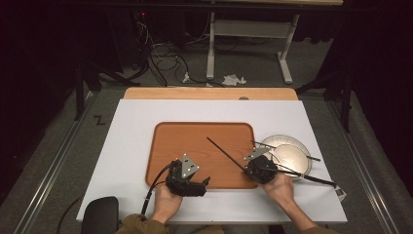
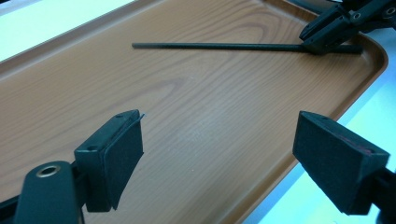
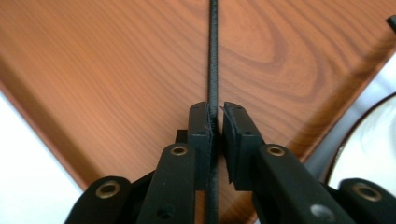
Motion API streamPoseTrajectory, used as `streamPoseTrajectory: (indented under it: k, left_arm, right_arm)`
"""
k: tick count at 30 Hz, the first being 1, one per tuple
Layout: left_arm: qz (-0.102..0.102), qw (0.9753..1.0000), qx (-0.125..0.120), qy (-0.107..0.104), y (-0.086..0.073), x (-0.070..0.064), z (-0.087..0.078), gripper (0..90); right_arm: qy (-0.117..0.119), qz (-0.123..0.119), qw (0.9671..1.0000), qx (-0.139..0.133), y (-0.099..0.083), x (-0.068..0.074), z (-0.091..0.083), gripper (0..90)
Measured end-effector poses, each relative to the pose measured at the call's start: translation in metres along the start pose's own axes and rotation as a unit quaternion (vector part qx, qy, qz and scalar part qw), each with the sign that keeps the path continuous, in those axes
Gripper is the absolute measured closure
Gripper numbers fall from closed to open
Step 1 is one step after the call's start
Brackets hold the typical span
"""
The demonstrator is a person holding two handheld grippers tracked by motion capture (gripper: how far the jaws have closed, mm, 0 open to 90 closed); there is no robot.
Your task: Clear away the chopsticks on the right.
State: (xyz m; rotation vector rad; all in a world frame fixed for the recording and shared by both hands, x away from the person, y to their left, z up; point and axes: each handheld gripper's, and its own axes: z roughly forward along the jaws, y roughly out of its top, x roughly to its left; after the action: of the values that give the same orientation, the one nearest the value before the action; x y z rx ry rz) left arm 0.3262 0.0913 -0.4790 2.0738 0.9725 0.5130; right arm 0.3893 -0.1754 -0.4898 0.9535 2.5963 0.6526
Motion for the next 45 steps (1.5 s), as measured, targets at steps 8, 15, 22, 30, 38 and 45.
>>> streamPoseTrajectory:
  k: [8,15,22,30,38,45]
  left_arm:
    - [0.001,1.0000,0.001,0.000,0.000,0.000,0.000,16.4]
    - [0.000,1.0000,0.002,-0.001,0.000,0.000,0.001,16.4]
    - [0.001,1.0000,0.003,0.000,0.000,-0.001,0.002,16.4]
    - [0.001,1.0000,0.002,-0.001,0.000,-0.001,0.001,16.4]
    - [0.002,1.0000,0.004,0.000,0.000,-0.001,0.001,16.4]
    - [0.004,1.0000,0.004,0.001,-0.001,-0.001,0.001,16.4]
  right_arm:
    - [-0.031,0.002,0.9995,0.005,-0.001,-0.002,0.000,83.8]
    - [-0.043,0.015,0.9990,0.005,-0.001,-0.006,0.001,82.2]
    - [-0.013,0.039,0.9985,-0.036,0.000,-0.012,-0.015,74.1]
    - [-0.001,0.029,0.9970,-0.071,-0.004,-0.018,-0.037,66.6]
    - [-0.012,0.014,0.9945,-0.103,-0.009,-0.030,-0.061,64.8]
    - [-0.021,0.028,0.9919,-0.122,-0.014,-0.043,-0.080,63.3]
